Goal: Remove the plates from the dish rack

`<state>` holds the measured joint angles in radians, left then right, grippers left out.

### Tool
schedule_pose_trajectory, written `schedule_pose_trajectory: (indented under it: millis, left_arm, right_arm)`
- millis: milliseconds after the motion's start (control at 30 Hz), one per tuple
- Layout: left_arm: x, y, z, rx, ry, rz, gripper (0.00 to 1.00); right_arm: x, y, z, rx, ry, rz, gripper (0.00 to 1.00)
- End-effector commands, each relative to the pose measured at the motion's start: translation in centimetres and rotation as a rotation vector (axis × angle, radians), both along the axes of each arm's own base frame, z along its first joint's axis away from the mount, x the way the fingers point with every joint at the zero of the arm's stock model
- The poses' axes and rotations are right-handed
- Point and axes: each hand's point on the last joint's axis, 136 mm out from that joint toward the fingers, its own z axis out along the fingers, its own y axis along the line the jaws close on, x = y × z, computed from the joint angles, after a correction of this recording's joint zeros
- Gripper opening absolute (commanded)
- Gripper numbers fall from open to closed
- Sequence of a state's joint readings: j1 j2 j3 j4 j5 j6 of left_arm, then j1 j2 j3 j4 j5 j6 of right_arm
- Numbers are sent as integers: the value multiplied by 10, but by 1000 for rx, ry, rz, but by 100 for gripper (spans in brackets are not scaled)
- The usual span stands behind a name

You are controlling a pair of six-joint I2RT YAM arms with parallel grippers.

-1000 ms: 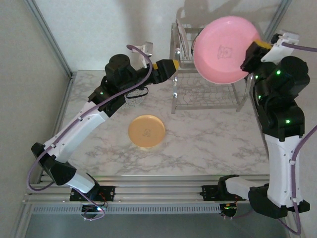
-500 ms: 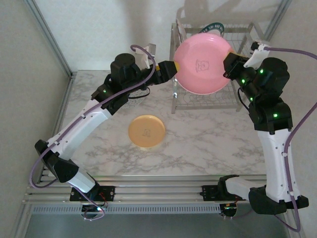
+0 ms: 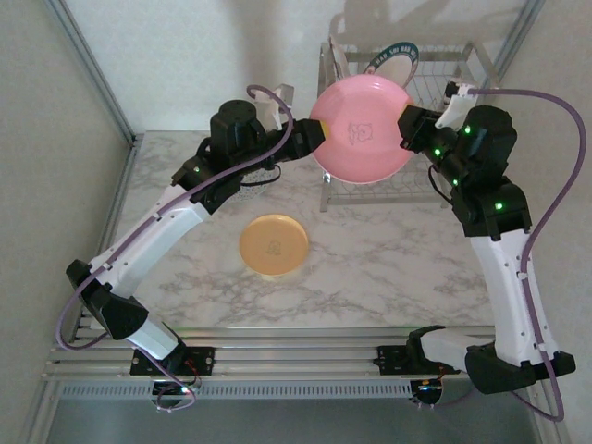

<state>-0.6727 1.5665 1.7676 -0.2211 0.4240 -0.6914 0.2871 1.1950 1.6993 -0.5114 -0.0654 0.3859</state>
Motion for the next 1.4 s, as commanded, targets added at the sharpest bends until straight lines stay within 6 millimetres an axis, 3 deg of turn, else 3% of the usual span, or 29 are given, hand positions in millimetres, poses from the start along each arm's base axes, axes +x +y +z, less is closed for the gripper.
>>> schedule_pose_trajectory:
  millis: [0,100,267,400,500,567,700,900,1100,1367]
  left_arm:
    - [-1,-3,1,9,-5,-13,10]
    - [-2,-3,1,8,0,-16,0]
    - [-4,4,6,-23,0,-10,0]
    - [-2,17,10,-55,10,8,0]
    - [0,29,9,-69,26,25,0]
    - [2,39,2,-67,48,45,0]
    - [0,60,-20,-36,97,88,0]
    - [-9,114,-102,66,248,218,0]
    - [-27,163,-196,124,400,338,0]
    - [-45,187,-299,145,552,418,0]
  right_arm:
    - [-7,9,23,57,-70,50,0]
    - [-7,10,24,56,-71,56,0]
    - [-6,13,21,47,-53,70,0]
    - [-9,14,21,30,-39,79,19]
    - [-11,15,20,24,-14,90,39]
    - [-13,12,21,32,6,77,54]
    - [-18,9,26,58,18,64,66]
    - [-30,22,17,51,76,156,71]
    - [-44,31,-17,115,222,218,71]
    - [-54,42,-47,167,298,281,72]
